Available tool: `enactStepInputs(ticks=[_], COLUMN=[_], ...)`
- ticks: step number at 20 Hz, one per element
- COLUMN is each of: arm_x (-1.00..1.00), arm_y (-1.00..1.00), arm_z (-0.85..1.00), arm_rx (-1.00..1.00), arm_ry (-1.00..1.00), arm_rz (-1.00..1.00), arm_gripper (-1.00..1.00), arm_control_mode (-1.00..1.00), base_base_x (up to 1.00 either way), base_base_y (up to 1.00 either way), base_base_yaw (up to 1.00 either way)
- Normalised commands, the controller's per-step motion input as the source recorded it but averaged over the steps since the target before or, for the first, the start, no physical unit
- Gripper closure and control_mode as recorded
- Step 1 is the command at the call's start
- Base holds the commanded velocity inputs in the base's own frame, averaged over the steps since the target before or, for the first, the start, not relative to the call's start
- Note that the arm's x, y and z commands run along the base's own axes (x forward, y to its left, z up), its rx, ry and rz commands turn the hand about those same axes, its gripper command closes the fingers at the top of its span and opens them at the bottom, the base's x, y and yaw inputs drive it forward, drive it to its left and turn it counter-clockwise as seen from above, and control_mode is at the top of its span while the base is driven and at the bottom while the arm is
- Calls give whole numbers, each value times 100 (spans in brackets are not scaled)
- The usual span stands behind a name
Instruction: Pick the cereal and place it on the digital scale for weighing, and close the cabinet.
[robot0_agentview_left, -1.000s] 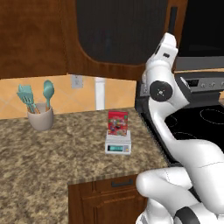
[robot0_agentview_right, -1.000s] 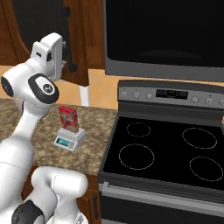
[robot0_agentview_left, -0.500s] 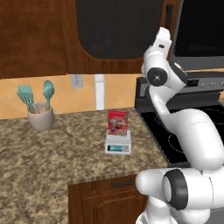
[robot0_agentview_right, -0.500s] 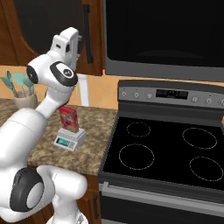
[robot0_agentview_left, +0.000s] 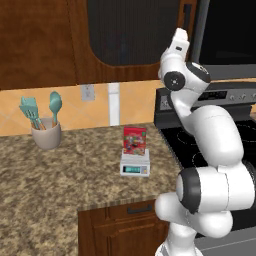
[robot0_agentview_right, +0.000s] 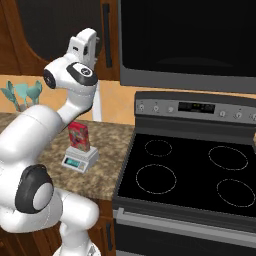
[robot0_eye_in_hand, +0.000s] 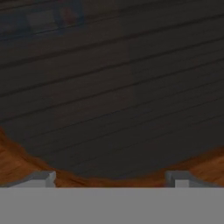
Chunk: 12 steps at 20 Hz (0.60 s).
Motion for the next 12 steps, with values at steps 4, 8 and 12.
enactStepInputs(ticks=[4, 8, 12], arm_x=[68, 84, 67], arm_y=[-4, -2, -13], arm_z=[-5, -27, -35], arm_rx=[0, 0, 0], arm_ry=[0, 0, 0], arm_rz=[0, 0, 0], arm_gripper=[-100, -100, -100], arm_control_mode=[-100, -100, -100], base_base_x=[0, 0, 0], base_base_y=[0, 0, 0], base_base_yaw=[0, 0, 0])
